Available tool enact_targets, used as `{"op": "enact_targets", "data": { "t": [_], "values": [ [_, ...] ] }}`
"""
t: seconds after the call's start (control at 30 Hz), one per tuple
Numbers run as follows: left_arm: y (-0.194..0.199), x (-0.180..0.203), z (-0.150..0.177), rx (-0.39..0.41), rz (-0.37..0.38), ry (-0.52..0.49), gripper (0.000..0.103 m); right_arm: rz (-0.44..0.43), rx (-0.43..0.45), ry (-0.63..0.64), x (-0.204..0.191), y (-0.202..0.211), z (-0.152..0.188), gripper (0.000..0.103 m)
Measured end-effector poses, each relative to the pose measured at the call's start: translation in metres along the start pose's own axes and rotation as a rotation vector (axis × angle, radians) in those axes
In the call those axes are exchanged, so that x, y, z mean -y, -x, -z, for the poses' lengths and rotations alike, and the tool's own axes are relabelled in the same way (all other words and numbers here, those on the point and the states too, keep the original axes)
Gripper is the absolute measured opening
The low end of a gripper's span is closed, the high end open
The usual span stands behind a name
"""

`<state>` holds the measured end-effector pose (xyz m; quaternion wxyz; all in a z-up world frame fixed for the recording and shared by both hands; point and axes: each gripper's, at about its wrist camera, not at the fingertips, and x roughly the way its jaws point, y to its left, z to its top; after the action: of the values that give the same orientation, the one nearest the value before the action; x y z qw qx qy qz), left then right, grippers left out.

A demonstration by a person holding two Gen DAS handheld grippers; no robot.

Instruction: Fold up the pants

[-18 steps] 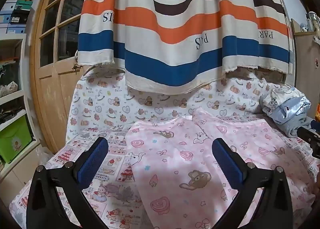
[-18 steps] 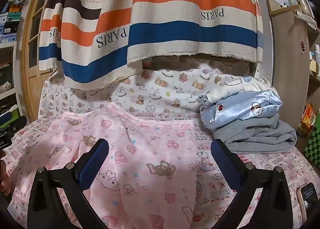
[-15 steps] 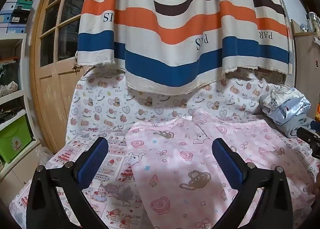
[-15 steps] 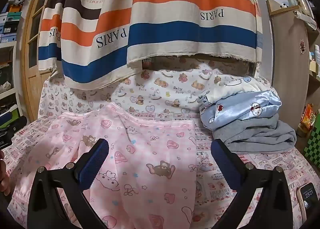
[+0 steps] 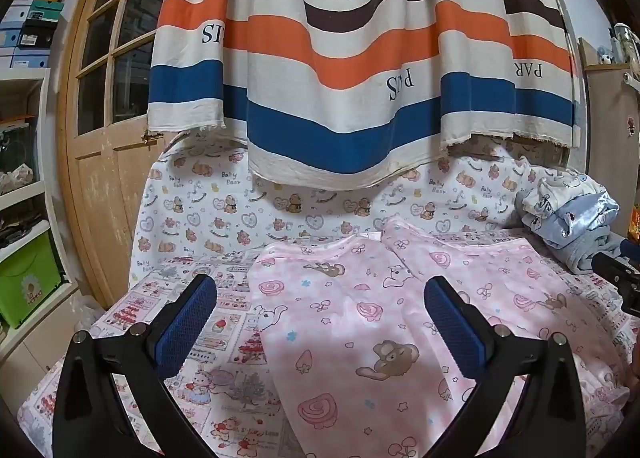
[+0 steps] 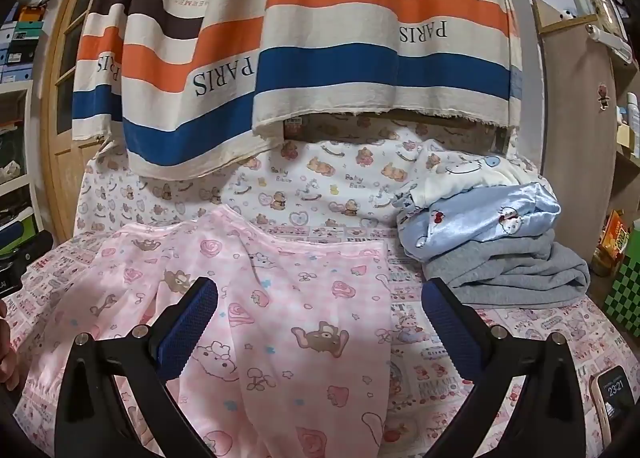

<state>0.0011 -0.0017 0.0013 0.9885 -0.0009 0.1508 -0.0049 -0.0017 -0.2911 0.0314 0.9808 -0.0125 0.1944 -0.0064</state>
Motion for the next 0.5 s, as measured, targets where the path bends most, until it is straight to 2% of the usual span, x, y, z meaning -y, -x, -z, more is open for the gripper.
{"op": "enact_targets", "data": {
  "t": [0.5],
  "values": [
    [0.0015, 0.0024, -0.0015, 0.003, -0.010, 0.003, 0.103, 0.008, -0.009, -0.007, 0.0009, -0.0006, -0.0024, 0.102]
  ]
}}
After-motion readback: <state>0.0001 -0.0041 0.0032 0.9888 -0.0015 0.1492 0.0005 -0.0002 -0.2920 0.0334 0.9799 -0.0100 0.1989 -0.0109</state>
